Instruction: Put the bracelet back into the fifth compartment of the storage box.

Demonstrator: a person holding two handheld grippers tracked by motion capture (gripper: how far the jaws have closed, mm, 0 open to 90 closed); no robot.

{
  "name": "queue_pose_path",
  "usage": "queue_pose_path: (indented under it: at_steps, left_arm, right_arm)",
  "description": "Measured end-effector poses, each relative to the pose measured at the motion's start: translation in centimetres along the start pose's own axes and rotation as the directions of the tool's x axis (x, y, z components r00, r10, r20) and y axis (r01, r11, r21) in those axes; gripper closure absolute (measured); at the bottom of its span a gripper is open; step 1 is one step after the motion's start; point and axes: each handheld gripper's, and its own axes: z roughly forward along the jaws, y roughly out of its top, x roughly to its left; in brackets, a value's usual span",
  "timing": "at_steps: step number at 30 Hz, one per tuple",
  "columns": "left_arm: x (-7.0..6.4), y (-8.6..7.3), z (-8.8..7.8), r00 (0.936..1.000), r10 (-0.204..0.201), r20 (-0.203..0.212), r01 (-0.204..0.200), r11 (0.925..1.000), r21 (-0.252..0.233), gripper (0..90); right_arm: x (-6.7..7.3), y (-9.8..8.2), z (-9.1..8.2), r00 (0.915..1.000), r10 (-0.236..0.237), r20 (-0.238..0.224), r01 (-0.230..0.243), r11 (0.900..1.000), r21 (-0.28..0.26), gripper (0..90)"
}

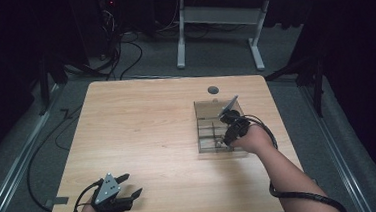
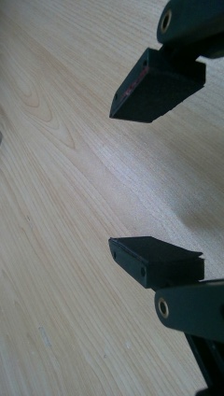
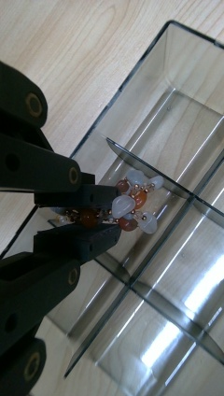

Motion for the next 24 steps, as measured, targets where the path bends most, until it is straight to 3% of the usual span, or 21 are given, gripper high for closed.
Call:
queue_pose_path:
  at_steps: [14, 22, 23, 24]
  left_arm:
    - [0.0, 0.0, 0.0, 1.0000, 0.000, 0.000, 0.000, 1.0000, 0.001, 32.0]
    - [0.0, 0.0, 0.0, 1.0000, 0.000, 0.000, 0.000, 1.0000, 0.001, 32.0]
    - [0.0, 0.0, 0.0, 1.0000, 0.000, -0.001, 0.000, 1.0000, 0.001, 32.0]
    - [0.0, 0.0, 0.0, 1.0000, 0.000, -0.001, 0.000, 1.0000, 0.001, 32.0]
  right_arm:
    - [0.2, 0.1, 1.3, 0.9998, -0.003, -0.019, 0.004, 1.000, 0.014, 79.3]
    - [0.3, 0.2, 0.0, 0.9999, 0.009, -0.012, -0.009, 1.000, -0.008, 77.2]
    - [0.1, 0.3, -0.2, 0.9998, -0.018, -0.008, 0.018, 1.000, -0.017, 77.1]
    - [0.1, 0.3, -0.4, 0.9999, -0.013, -0.006, 0.012, 1.000, -0.019, 77.0]
